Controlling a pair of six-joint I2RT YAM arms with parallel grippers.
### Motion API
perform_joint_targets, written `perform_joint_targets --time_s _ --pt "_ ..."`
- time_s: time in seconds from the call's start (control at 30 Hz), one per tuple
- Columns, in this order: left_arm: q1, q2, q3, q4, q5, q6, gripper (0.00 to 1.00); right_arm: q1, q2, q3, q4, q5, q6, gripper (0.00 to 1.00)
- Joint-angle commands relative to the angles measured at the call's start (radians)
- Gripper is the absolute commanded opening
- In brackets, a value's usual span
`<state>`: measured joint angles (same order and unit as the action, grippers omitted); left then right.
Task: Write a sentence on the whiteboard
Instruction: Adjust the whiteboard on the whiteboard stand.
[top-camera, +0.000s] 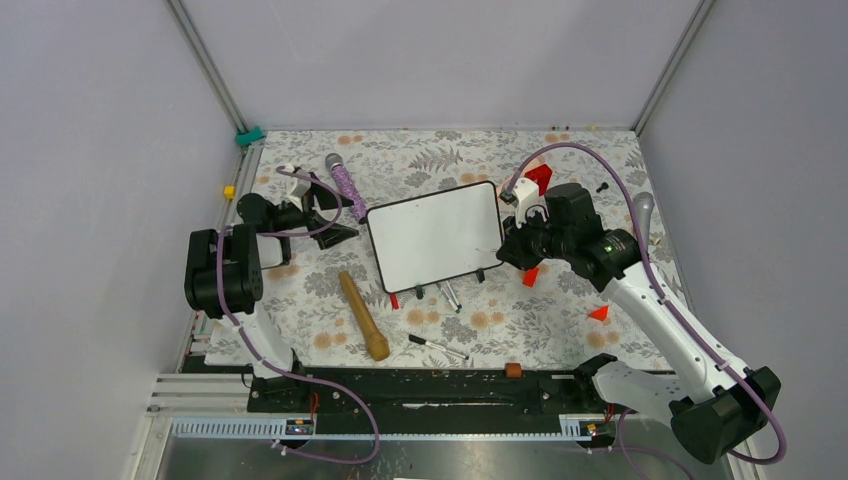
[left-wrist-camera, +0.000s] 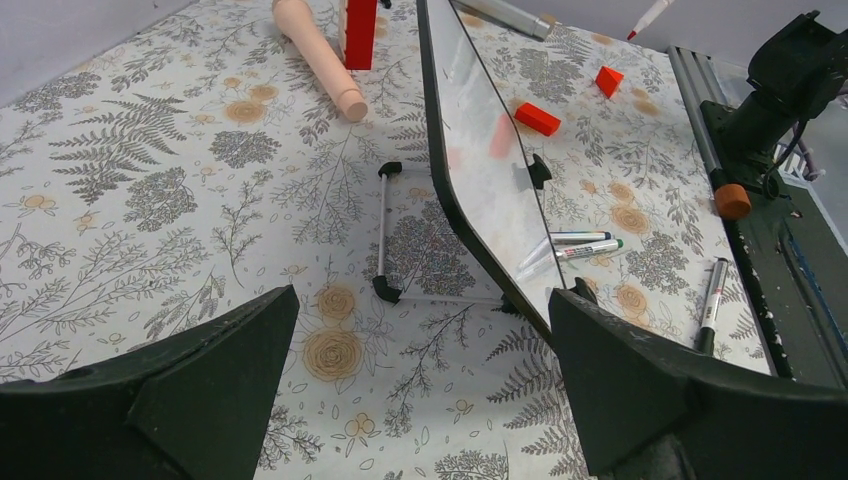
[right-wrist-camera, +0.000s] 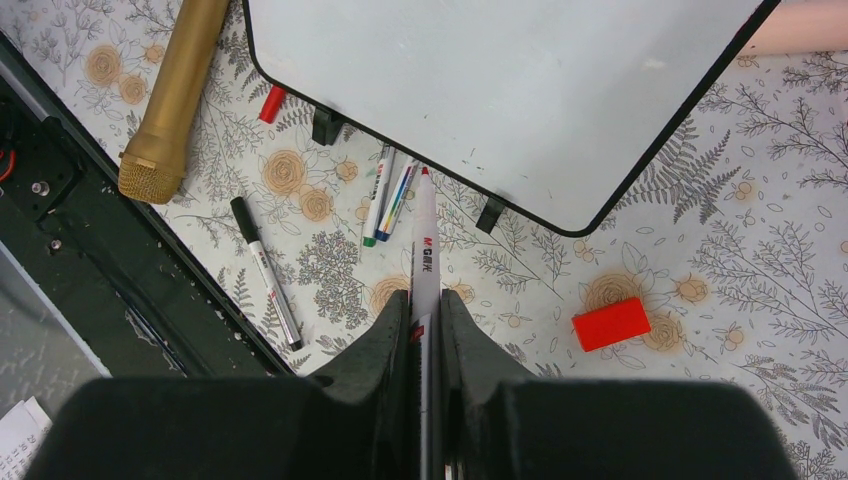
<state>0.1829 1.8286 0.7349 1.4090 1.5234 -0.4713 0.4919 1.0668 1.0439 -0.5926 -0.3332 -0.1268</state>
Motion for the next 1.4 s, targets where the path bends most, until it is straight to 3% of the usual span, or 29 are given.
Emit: perform_joint_targets --time_s 0.0,0.73,0.97,1.23,1.37 --pt "-0.007 -0.004 0.023 0.061 0.065 0.012 0.99 0.006 -0.019 0.002 0.011 -0.006 -0.011 0.0" --pt "-0.016 0.113 0.198 0.062 0.052 -0.208 0.96 0.007 -0.012 0.002 0.02 0.011 -0.01 0.0" --pt "-0.023 0.093 0.164 0.061 0.064 -0.158 0.99 0.007 -0.016 -0.005 0.037 0.039 -0.008 0.0" --pt "-0.03 0.064 0.129 0.062 0.091 -0.107 0.99 0.004 0.1 0.106 0.007 0.392 0.029 0.0" --pt "-0.032 0.054 0.114 0.062 0.101 -0.085 0.99 -0.034 0.151 0.13 -0.001 0.452 0.053 0.0"
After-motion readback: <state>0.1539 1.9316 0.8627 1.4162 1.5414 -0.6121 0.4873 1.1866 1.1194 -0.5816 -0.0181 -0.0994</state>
